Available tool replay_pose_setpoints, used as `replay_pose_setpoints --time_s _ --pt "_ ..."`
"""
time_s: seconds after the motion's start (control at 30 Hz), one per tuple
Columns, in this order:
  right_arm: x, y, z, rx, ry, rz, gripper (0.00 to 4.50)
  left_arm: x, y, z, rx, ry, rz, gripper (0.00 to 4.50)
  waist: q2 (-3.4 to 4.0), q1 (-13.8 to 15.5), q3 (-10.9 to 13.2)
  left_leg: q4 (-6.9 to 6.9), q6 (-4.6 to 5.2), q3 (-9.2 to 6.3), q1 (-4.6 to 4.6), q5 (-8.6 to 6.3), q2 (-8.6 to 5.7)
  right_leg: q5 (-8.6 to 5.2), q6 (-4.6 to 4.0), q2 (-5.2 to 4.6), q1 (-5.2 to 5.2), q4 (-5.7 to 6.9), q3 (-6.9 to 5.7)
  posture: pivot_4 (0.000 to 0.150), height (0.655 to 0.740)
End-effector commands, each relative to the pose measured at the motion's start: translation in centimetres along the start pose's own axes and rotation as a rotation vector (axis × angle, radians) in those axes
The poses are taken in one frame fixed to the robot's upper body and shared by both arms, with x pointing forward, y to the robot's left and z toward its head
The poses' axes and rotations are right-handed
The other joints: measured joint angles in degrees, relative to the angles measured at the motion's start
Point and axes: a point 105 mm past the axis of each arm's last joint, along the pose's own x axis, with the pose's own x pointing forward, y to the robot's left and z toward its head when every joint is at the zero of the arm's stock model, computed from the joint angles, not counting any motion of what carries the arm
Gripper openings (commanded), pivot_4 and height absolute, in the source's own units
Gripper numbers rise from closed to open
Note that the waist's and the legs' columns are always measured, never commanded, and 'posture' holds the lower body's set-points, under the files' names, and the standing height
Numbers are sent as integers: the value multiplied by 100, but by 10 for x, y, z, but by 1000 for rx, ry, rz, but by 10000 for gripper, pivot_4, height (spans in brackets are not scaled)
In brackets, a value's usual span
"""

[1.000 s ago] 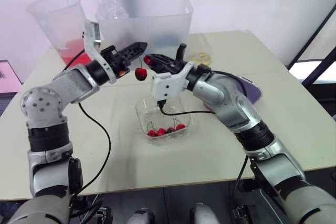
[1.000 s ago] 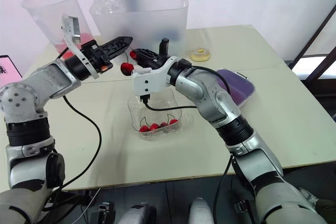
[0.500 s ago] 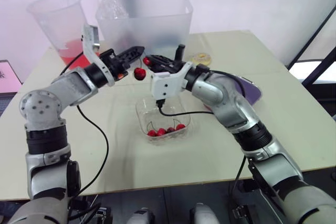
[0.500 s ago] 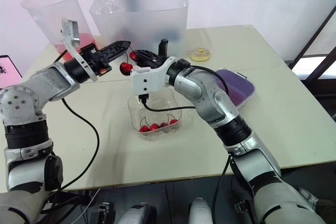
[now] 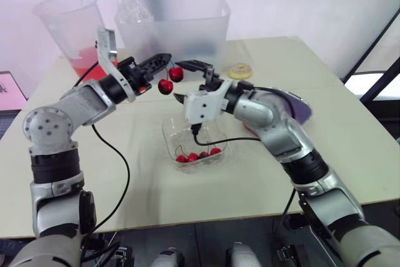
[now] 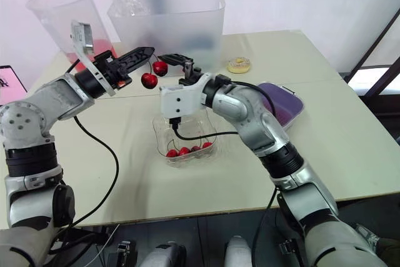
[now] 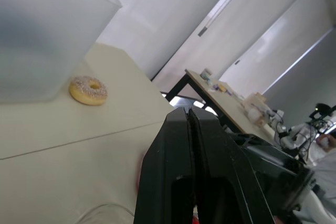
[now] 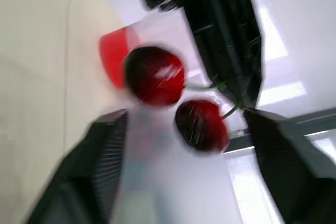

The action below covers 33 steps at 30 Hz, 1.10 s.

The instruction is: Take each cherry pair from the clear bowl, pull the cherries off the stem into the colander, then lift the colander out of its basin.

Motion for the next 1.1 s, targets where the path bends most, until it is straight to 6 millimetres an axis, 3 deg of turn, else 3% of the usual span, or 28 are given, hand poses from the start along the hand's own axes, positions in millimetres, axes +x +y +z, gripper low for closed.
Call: replay_pose_setpoints --time_s 0.03,0.1,0.17,0.23,0.27,0.4,0.6,0.83,1.0,1.03,1.1 --pt "-21 -27 -15 190 20 -80 44606 -4 -18 16 97 9 -95 0 0 -9 0 -1 0 1 0 0 0 0 0 0 0 0 0 1500 7400" --pt "-29 -44 -28 439 27 -188 44606 -6 -30 15 157 45 -182 0 0 -19 0 -2 0 1 0 0 3 0 0 2 0 -2 0 1500 7400" --pt "-36 -49 -34 717 -9 -172 44606 -9 -38 12 196 80 -261 0 1 -27 0 -4 0 2 1 0 9 0 0 3 0 -4 0 1500 7400" --pt "-46 -52 -12 1130 -258 48 44606 -14 -44 3 239 149 -351 0 3 -24 1 -3 0 1 2 0 9 0 0 1 -1 -7 0 1500 7400" --pt "-52 -55 -2 1247 -351 140 44606 -17 -46 -2 245 185 -392 0 4 -24 2 -5 0 0 -1 0 10 0 -1 2 2 -13 0 1500 7400" --pt "-65 -47 14 1451 -438 349 44606 -21 -48 -13 286 273 -487 0 5 -13 2 -7 0 -7 1 0 11 0 -1 2 5 -17 -3 1500 7400" --pt "-65 -34 40 1550 -498 517 44606 -16 -50 -20 322 316 -544 0 5 -9 2 -6 1 -7 0 0 7 0 -1 -1 8 -16 -4 1500 7400" --pt "-52 -9 40 1602 -404 544 44606 -12 -54 -25 313 302 -561 0 4 -11 2 -2 1 -7 -1 0 6 0 0 -3 7 -9 -4 1500 7400" --pt "-44 -7 43 1640 -409 538 44606 -11 -55 -26 308 303 -566 0 4 -15 2 -1 1 -6 -1 0 7 0 0 -2 1 -6 -3 1500 7400" --pt "-43 -6 42 1646 -407 539 39038 -10 -55 -26 307 304 -562 0 4 -15 2 0 1 -6 -1 0 7 0 0 -2 1 -5 -4 1500 7400" --pt "-43 -5 43 1656 -407 539 32309 -9 -54 -29 304 308 -556 0 4 -9 2 -1 1 -6 -1 0 6 0 0 -3 1 -6 -3 1500 7400"
